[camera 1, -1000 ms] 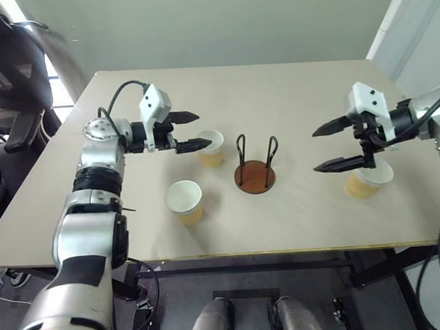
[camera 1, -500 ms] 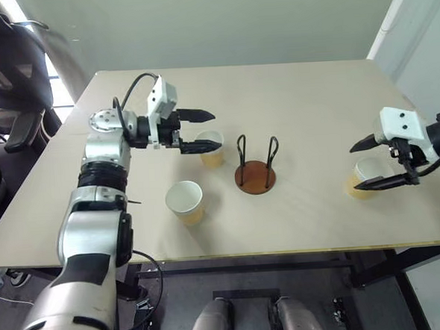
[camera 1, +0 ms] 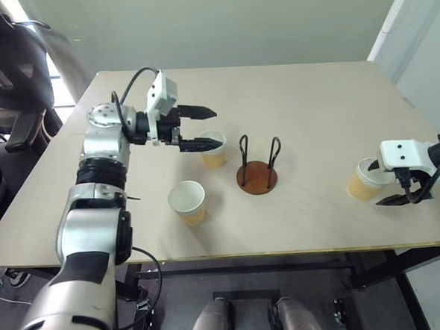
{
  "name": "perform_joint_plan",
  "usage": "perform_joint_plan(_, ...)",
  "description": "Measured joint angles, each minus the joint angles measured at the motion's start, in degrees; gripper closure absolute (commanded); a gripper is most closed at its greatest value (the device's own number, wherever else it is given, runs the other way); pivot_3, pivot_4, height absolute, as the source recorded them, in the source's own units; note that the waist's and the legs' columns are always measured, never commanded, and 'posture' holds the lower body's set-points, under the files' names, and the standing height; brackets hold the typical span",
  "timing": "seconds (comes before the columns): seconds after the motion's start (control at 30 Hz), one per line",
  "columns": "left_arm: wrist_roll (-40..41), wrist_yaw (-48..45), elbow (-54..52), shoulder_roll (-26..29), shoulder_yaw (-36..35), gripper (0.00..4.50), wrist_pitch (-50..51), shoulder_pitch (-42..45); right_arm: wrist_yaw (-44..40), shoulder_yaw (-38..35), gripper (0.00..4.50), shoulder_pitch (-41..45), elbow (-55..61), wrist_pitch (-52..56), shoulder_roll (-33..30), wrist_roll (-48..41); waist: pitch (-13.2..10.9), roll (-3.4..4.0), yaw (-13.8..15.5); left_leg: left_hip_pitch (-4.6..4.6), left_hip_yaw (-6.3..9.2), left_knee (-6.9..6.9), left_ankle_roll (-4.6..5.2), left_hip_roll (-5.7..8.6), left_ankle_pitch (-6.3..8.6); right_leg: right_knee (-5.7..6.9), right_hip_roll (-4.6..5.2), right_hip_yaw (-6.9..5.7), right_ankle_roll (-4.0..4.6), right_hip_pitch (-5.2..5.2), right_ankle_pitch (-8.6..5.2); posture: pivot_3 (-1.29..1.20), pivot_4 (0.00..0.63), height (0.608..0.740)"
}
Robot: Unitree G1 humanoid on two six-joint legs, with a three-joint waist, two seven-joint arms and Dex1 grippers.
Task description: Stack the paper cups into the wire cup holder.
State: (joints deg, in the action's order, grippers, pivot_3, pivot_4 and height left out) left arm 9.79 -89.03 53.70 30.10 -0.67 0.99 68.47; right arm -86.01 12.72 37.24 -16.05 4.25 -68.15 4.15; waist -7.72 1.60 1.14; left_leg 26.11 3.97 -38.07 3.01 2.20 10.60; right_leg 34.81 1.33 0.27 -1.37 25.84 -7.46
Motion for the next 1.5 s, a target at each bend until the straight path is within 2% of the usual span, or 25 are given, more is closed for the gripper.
perform_joint_plan(0.23,0.0,-0.3,-1.0,0.5,0.6,0.00,0.0,-0.2,0.3,2.0,0.06,3.4,-7.3,-6.5,1.4,5.1,0.0,0.00,0.0,-0.02,0.00,0.00,0.00,-0.01,0.00,0.01,0.00,0.00,0.02,0.00,0.02,0.00,0.150,0.740)
perform_joint_plan(0.27,0.0,-0.3,-1.0,0.5,0.7,0.00,0.0,-0.2,0.5,2.1,0.22,4.2,-8.3,-7.2,2.0,5.5,0.0,0.00,-0.1,-0.02,0.00,0.00,-0.01,-0.01,0.01,0.01,0.00,0.00,0.02,0.00,0.02,0.00,0.150,0.740)
perform_joint_plan(0.37,0.0,-0.4,-2.0,0.7,1.1,0.00,-0.3,-0.8,0.7,2.6,0.98,5.4,-10.3,-8.9,2.9,7.1,0.0,0.00,-0.1,-0.04,0.00,0.02,-0.02,-0.01,0.04,0.02,0.00,0.00,0.01,0.01,0.03,0.00,0.150,0.740)
perform_joint_plan(0.67,-0.3,-0.7,-2.1,1.6,2.3,0.00,-1.2,-1.6,-0.6,4.1,4.23,6.8,-11.5,-10.9,3.4,9.1,0.0,0.00,0.0,-0.03,0.01,0.03,-0.05,-0.01,0.13,0.00,0.00,-0.02,0.05,0.01,0.00,0.00,0.150,0.740)
perform_joint_plan(0.7,-0.3,-0.7,-2.1,1.7,2.6,0.00,-1.3,-1.6,-0.8,4.1,4.48,6.8,-11.1,-10.9,3.4,9.1,0.0,0.00,0.0,-0.03,0.01,0.03,-0.06,-0.01,0.14,0.00,0.00,-0.02,0.05,0.01,0.00,0.00,0.150,0.740)
perform_joint_plan(1.17,-1.5,-0.9,0.3,2.8,4.1,0.00,-5.4,-1.6,-3.1,4.3,4.48,6.9,-5.5,-10.5,4.2,9.7,0.0,0.00,-0.1,-0.05,0.02,0.03,-0.17,-0.02,0.22,0.02,0.00,-0.02,0.27,0.02,-0.13,0.00,0.150,0.740)
perform_joint_plan(1.5,-3.0,-0.7,5.8,4.3,4.1,0.00,-9.8,-1.2,-3.9,4.3,4.48,16.3,-1.2,-6.2,10.3,8.8,0.0,0.00,-0.4,-0.03,0.02,0.05,-0.17,-0.02,0.23,0.03,0.00,-0.03,0.35,0.11,-0.16,0.00,0.150,0.740)
